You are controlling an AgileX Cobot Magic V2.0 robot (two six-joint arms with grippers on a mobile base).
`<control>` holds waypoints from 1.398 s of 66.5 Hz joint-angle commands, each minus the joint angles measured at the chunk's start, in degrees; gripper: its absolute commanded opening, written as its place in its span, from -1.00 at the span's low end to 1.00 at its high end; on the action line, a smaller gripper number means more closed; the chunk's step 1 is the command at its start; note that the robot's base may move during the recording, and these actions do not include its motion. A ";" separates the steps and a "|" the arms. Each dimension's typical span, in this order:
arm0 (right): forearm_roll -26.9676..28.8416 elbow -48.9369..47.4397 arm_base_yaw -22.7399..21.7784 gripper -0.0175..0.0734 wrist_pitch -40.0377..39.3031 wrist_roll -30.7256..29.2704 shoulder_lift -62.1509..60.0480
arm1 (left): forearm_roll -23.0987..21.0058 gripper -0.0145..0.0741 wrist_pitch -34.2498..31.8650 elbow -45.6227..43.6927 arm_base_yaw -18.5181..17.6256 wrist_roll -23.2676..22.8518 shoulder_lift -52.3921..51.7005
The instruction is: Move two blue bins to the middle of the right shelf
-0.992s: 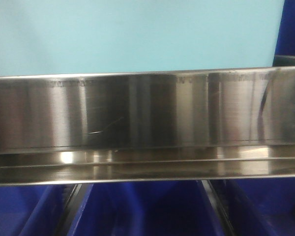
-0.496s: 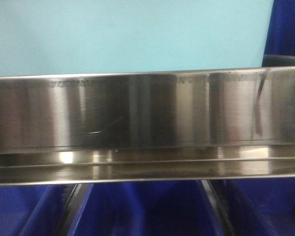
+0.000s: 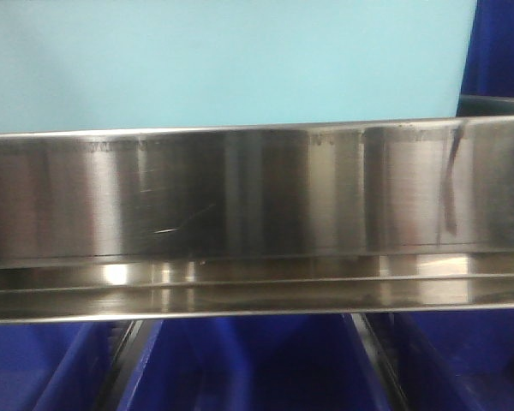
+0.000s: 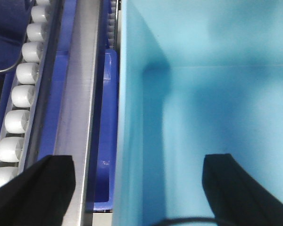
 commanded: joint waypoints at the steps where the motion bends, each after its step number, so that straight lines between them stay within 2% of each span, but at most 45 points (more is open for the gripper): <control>1: -0.91 0.05 0.09 0.11 -0.51 -0.23 -0.59 | 0.34 0.35 -0.34 -0.34 -0.49 -0.54 -0.61; 11: -1.97 0.16 0.09 0.11 -0.51 -0.23 -0.59 | 0.20 0.35 -0.34 -0.34 -0.49 -0.54 -0.61; 21: -2.46 0.15 0.09 0.11 -0.51 -0.32 -0.59 | -4.18 0.35 -0.34 -0.34 0.24 -0.54 -0.61; 30: -2.67 0.15 0.09 0.11 -0.51 -0.45 -0.59 | -8.24 0.35 -0.34 -0.34 3.64 -0.54 -0.61; 46: -3.05 0.15 0.09 0.11 -0.51 -0.45 -0.49 | -11.92 0.35 -0.34 -0.11 7.15 5.69 -0.37; 57: -3.05 3.96 0.09 0.11 -0.51 -0.45 -0.49 | -13.49 0.35 -0.34 -0.11 7.43 8.57 0.99; 77: -2.83 5.33 0.09 0.11 -0.51 -0.45 -0.49 | -13.71 0.35 -0.34 -0.02 7.43 9.30 1.66; 93: -2.83 5.33 0.09 0.11 -0.51 -0.45 -0.49 | -14.58 0.35 -0.34 3.28 7.55 10.64 1.66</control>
